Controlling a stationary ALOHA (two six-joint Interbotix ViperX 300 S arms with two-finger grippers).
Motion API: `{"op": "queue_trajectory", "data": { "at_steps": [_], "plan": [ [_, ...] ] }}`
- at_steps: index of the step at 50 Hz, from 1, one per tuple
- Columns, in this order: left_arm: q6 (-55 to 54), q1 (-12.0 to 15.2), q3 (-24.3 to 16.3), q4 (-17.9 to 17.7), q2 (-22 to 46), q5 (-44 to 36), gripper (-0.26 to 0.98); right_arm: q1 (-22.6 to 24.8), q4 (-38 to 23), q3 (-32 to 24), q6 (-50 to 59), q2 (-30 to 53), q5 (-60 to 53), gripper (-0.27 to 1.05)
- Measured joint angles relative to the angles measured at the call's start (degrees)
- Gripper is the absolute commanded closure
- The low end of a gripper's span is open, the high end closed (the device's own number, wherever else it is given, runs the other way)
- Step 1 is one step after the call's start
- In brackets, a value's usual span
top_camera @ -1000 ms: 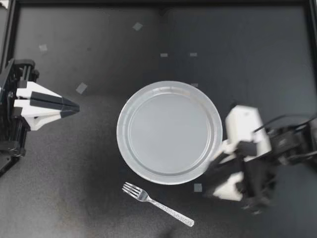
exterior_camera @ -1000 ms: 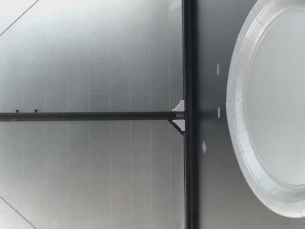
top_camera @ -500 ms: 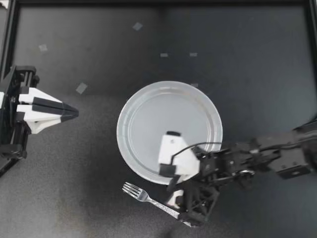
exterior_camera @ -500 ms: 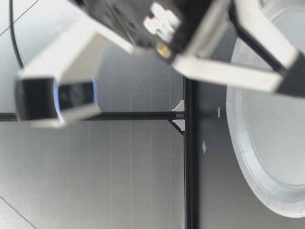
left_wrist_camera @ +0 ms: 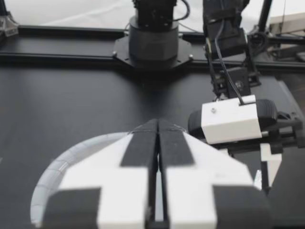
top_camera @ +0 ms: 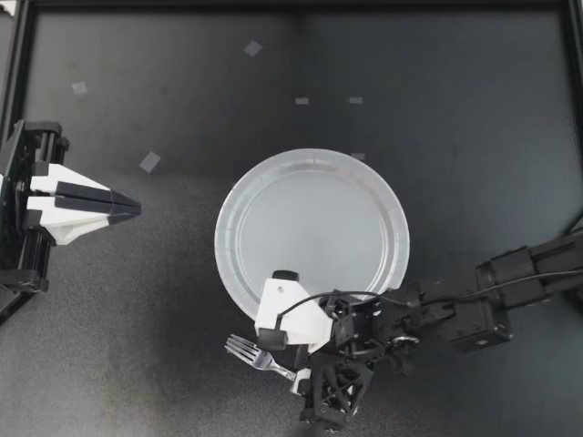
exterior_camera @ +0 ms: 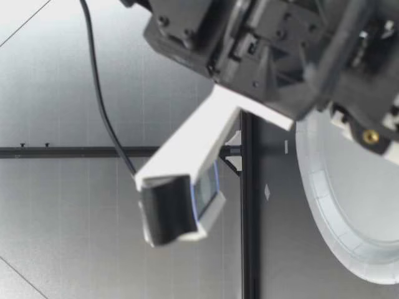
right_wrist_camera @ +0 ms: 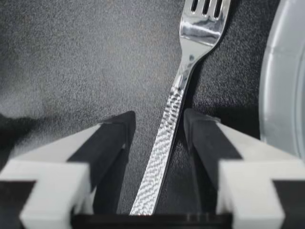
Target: Pick up the fork and place it on the plate.
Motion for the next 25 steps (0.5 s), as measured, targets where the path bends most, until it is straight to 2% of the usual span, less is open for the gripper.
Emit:
{"op": "queue_trajectory", "data": {
  "at_steps": [12,25],
  "plan": [
    [-0.2,0.0,0.8,0.0,0.0,0.0,0.76,0.1,0.0,-2.5,0.0,2.1,0.8,0.27],
    [-0.3,0.0,1.1,0.0,0.0,0.0,0.76,0.0,0.0,-2.8,0.1,2.9,1.1,0.32]
  ]
}}
